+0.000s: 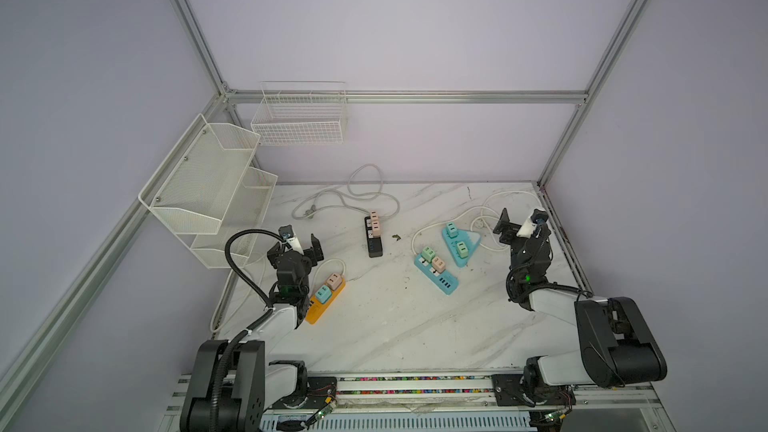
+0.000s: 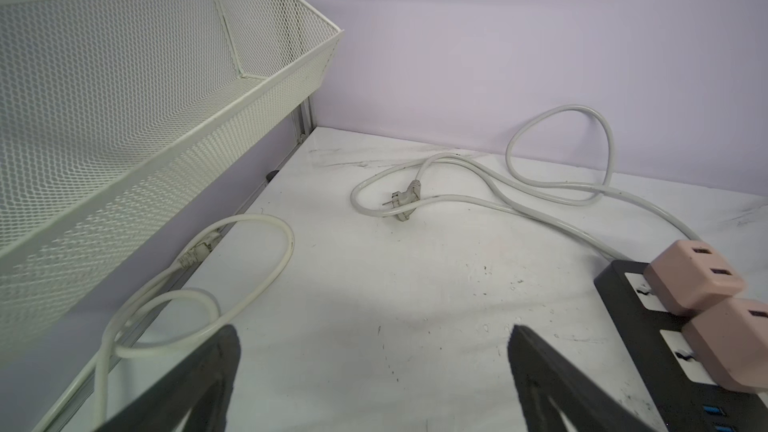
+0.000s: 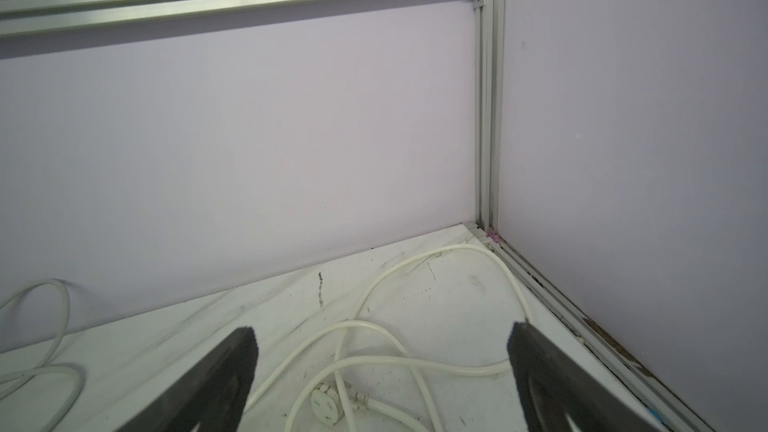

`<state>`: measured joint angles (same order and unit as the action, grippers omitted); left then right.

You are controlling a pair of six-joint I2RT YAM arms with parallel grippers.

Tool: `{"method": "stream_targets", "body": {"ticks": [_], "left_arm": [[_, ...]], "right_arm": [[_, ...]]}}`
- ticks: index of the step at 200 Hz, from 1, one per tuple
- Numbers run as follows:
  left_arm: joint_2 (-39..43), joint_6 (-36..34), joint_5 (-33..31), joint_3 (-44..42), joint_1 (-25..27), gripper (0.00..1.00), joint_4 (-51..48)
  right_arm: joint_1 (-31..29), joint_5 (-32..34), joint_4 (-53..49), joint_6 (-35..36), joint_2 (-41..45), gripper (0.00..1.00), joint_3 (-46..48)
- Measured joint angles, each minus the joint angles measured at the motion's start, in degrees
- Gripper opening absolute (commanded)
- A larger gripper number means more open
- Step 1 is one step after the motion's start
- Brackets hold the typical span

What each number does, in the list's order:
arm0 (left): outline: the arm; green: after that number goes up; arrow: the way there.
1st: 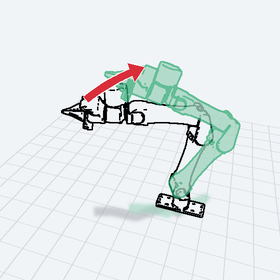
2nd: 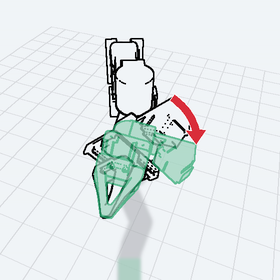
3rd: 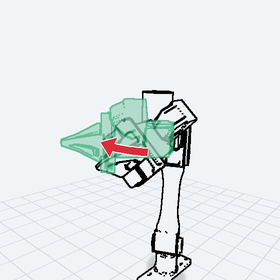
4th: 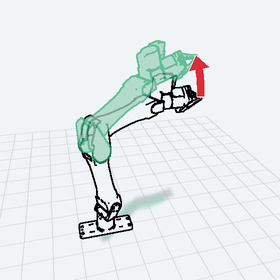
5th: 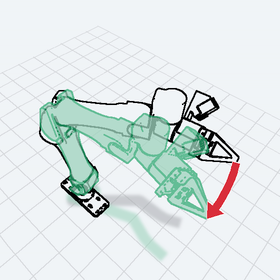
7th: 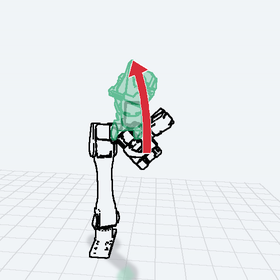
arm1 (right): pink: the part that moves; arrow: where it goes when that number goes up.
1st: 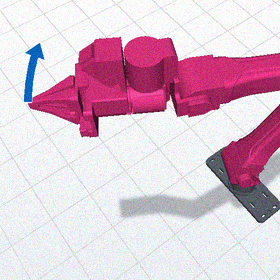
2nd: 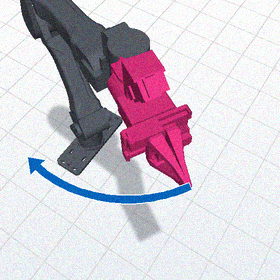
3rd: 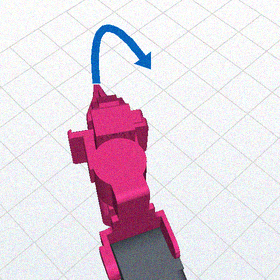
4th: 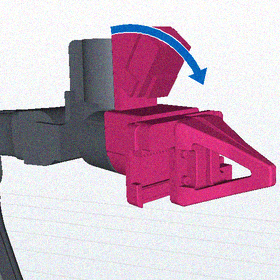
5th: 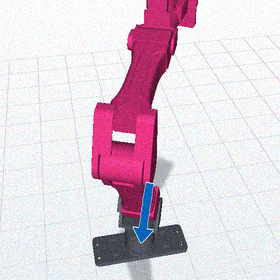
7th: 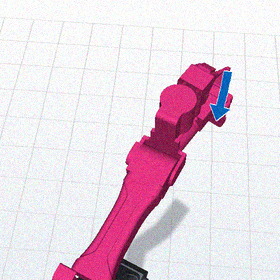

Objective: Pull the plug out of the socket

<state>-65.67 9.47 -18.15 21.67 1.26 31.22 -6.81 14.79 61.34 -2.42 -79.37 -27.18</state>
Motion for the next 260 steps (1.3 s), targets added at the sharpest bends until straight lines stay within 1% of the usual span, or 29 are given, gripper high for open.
{"method": "stream_targets", "body": {"ticks": [8,30,44,62,87,126,168,194,215,244,260], "left_arm": [[1.97,1.97,0.13,0.24,-0.02,1.00,-2.62],[7.15,6.49,1.75,1.73,-0.13,1.00,-9.20],[10.10,9.27,3.15,2.32,-0.13,1.00,-11.32],[13.75,12.90,4.50,2.36,-0.15,1.00,-13.75],[16.41,18.27,5.53,2.47,-0.37,1.00,-18.27],[17.88,23.67,9.44,5.11,-0.50,1.00,-28.52],[18.69,28.00,18.38,5.66,-0.50,1.00,-33.44],[17.62,29.57,23.34,5.66,-0.24,1.00,-34.56],[16.04,30.45,25.97,5.95,0.98,1.00,-35.36],[12.61,30.49,27.28,7.80,4.31,1.00,-36.76],[10.10,30.40,26.45,10.05,7.67,1.00,-38.03]], "right_arm": [[0.00,-0.22,-2.19,-1.62,1.27,0.97,-0.22],[-0.11,1.68,-11.80,-9.86,5.99,0.97,-1.53],[-0.11,1.88,-16.70,-14.03,8.72,0.97,-2.71],[-0.04,-0.42,-21.31,-16.50,11.98,0.97,-3.74],[-0.07,-2.67,-27.34,-21.49,14.84,0.97,-4.92],[-0.04,-7.04,-40.26,-24.52,14.16,0.98,-10.95],[-0.59,-12.17,-47.74,-26.21,13.03,0.98,-12.61],[-3.89,-12.61,-53.94,-27.04,8.72,0.98,-17.92],[-8.74,-11.74,-58.40,-27.08,6.16,0.97,-22.60],[-15.80,-10.16,-63.06,-27.06,2.93,0.98,-28.24],[-19.19,-9.92,-65.13,-27.08,0.04,0.98,-31.17]]}}
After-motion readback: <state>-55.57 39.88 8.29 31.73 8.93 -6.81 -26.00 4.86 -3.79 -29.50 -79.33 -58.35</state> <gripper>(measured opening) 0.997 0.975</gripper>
